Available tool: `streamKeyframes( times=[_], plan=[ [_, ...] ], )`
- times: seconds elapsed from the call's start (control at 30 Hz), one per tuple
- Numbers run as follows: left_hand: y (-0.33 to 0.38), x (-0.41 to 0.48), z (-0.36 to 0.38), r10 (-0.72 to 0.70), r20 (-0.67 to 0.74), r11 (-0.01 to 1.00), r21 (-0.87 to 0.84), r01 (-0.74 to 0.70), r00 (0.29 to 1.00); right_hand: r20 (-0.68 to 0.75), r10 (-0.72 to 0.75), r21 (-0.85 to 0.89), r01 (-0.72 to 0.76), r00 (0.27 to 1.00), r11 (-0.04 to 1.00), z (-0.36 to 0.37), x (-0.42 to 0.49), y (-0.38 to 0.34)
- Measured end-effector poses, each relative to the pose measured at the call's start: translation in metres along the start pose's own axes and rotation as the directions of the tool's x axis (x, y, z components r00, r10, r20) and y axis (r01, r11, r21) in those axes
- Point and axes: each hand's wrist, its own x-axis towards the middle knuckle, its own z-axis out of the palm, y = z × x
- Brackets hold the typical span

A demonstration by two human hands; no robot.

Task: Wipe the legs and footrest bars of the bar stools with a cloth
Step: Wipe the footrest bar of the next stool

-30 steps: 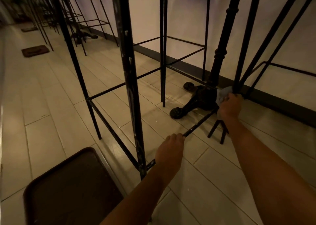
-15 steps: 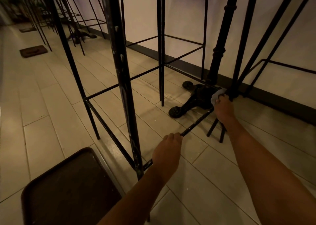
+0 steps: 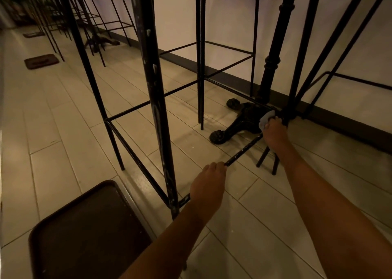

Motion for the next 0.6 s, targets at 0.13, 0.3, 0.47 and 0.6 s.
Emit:
streamKeyframes(
  times=[0.13, 0.3, 0.47, 0.6],
  plan=[
    [-0.001, 0.0, -0.001, -0.007, 0.01, 1.0, 0.009, 0.007, 1.0, 0.027, -0.016, 0.032, 0.015, 1.0, 0.999, -0.002, -0.006, -0.002],
    [0.002, 0.0, -0.003, -0.029, 0.004, 0.999, -0.018, 0.029, 1.0, 0.01, -0.076, 0.053, 0.075, 0.997, 0.996, 0.0, -0.022, -0.003],
    [0.004, -0.002, -0.004, -0.049, -0.006, 0.999, -0.008, 0.049, 0.999, 0.038, -0.105, 0.161, 0.097, 0.994, 0.982, 0.002, -0.032, 0.001],
    [0.001, -0.001, -0.001, -0.034, -0.026, 0.999, 0.005, 0.035, 0.999, 0.032, -0.123, 0.172, 0.116, 0.992, 0.978, -0.001, -0.022, 0.006]
  ],
)
